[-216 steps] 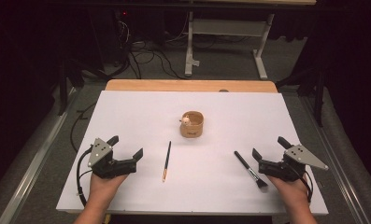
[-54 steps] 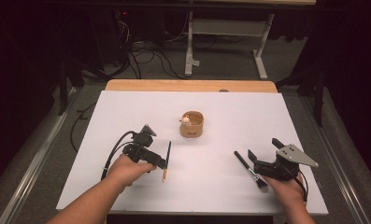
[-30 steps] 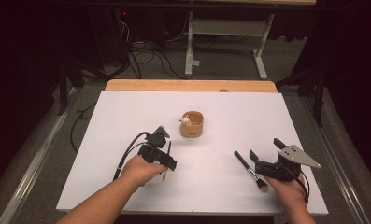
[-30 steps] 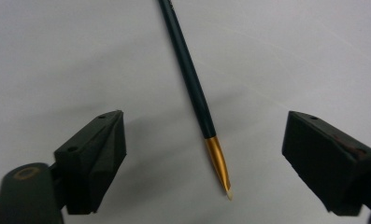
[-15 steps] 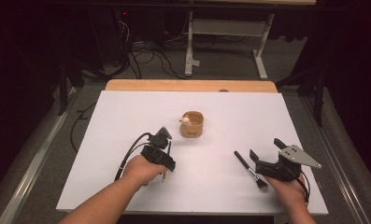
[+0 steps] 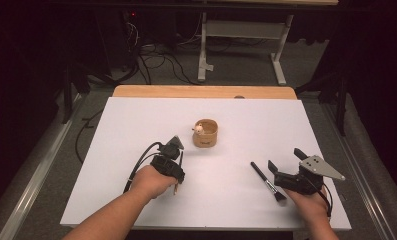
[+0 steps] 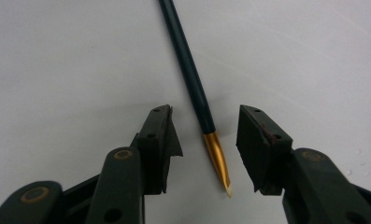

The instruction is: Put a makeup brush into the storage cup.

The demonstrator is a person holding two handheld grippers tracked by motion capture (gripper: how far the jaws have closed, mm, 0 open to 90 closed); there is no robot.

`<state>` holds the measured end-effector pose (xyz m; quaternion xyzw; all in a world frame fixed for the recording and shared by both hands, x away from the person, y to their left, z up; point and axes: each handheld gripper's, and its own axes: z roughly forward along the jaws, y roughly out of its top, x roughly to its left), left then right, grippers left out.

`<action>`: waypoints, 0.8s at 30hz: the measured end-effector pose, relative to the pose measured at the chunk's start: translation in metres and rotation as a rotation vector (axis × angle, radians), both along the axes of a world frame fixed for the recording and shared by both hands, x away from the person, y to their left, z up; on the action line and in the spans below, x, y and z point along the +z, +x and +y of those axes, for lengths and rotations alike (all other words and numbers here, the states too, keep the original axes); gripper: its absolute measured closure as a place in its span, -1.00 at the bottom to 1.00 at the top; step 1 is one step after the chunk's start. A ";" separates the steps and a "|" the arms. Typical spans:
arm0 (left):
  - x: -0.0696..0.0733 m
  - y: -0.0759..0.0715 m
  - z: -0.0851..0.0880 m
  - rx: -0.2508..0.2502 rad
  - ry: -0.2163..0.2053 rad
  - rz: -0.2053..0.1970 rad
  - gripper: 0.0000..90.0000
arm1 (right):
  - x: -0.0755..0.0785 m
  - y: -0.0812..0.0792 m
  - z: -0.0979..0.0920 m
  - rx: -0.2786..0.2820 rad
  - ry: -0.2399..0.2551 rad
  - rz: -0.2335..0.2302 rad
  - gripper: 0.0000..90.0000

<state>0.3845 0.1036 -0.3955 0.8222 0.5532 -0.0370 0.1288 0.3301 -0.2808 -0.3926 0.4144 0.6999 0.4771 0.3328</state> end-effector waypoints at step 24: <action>-0.003 -0.001 -0.004 -0.055 0.045 -0.018 0.51 | 0.000 -0.001 -0.001 -0.006 -0.001 -0.004 -0.87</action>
